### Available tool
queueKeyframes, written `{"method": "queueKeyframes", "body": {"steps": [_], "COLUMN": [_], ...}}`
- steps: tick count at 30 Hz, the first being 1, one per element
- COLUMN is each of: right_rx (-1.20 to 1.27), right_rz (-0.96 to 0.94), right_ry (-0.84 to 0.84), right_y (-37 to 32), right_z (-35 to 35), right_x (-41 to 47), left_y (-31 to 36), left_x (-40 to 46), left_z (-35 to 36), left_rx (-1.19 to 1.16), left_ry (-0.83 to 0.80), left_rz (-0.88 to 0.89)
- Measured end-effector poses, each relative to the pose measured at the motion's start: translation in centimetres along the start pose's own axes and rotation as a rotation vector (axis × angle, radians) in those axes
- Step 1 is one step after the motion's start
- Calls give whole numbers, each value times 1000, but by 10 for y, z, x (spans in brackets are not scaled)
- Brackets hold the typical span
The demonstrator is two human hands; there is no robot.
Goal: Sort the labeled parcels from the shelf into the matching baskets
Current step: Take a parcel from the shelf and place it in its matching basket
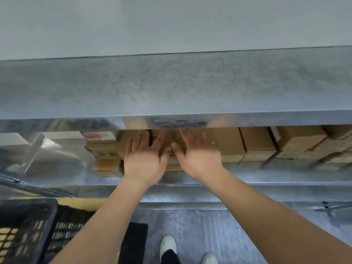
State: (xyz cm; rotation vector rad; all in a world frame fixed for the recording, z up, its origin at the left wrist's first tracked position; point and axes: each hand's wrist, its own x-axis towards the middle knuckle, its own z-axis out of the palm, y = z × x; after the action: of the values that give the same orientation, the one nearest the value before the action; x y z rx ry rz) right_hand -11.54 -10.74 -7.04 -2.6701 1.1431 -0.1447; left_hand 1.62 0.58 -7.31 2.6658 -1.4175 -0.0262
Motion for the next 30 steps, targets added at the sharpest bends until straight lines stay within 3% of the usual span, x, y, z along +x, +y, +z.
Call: {"method": "queueKeyframes", "body": {"steps": [5,9,15,19,23,30], "right_rx": [93,217,400,443,461,354], "right_rz": [0,-35,-3,-15,-62,-100], "right_ry": [-65,27,71,56,-74,-250], "right_y": [-7,-19,-26,-19,-6,40], "right_z": [21,36,8,-9,-22,-25], "right_x": [18,17,-22,-58,-87,-136], "left_y": [-8,-14,-5,9,30,89], "left_x": [24,33,3,-35,-75,-155], "left_z": [17,25,-8,-31,-35,-14], "left_rx": [-63,-107,-264,-384,-439,-439], "left_ry": [50,13,186,91,5,-21], "left_rz": [62,123,137,37,-50,-212]}}
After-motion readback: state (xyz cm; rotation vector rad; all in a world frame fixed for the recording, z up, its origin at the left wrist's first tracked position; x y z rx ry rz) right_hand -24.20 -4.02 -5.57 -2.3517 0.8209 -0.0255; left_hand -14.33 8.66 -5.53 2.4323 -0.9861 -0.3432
